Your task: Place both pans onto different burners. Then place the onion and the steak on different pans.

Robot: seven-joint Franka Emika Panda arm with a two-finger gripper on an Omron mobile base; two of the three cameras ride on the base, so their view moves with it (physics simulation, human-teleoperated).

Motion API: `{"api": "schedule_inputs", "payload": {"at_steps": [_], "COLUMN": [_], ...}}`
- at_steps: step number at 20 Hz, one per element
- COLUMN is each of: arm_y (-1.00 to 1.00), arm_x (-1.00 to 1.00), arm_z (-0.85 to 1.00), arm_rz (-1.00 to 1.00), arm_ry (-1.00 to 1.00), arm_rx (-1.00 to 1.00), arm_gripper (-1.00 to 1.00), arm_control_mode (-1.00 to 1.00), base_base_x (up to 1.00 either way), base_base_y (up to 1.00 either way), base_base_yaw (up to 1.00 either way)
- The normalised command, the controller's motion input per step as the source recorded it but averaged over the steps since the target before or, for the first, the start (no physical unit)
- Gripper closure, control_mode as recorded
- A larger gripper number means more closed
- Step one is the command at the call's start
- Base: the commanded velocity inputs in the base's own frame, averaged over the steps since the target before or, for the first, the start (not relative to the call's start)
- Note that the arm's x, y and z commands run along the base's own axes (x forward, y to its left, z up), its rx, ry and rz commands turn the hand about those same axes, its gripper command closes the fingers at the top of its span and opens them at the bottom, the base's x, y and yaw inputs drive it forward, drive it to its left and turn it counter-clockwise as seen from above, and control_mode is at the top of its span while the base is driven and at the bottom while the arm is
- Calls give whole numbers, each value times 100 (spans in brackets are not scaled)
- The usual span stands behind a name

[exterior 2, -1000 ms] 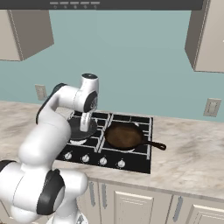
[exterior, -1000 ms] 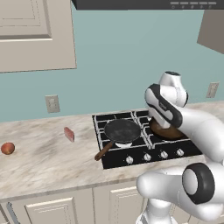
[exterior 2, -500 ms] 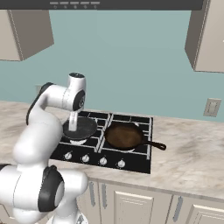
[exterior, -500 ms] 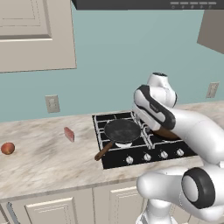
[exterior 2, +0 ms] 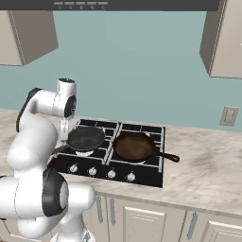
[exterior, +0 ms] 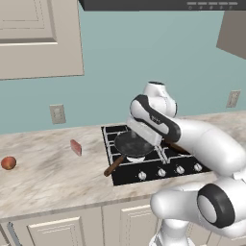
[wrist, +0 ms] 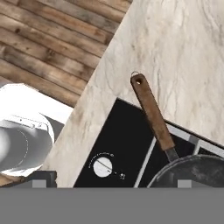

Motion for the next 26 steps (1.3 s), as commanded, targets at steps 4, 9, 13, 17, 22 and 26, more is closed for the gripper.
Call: {"api": "schedule_inputs", "payload": {"at_steps": [4, 9, 13, 17, 22, 26], "arm_y": [69, 68, 54, 31, 36, 50], "arm_x": [-3, -8, -23, -40, -40, -30], "arm_z": [1, 0, 2, 7, 5, 1], "arm_rz": [14, 14, 13, 8, 4, 3], "arm_ry": [5, 3, -1, -12, -17, -13], "arm_rx": [1, 0, 0, 1, 0, 0], "arm_gripper": [-100, -100, -100, -100, -100, -100], "arm_control_mode": [-100, -100, -100, -100, -100, -100], "base_base_x": [0, 0, 0, 0, 0, 0], "base_base_y": [0, 0, 0, 0, 0, 0], "base_base_yaw": [0, 0, 0, 0, 0, 0]}}
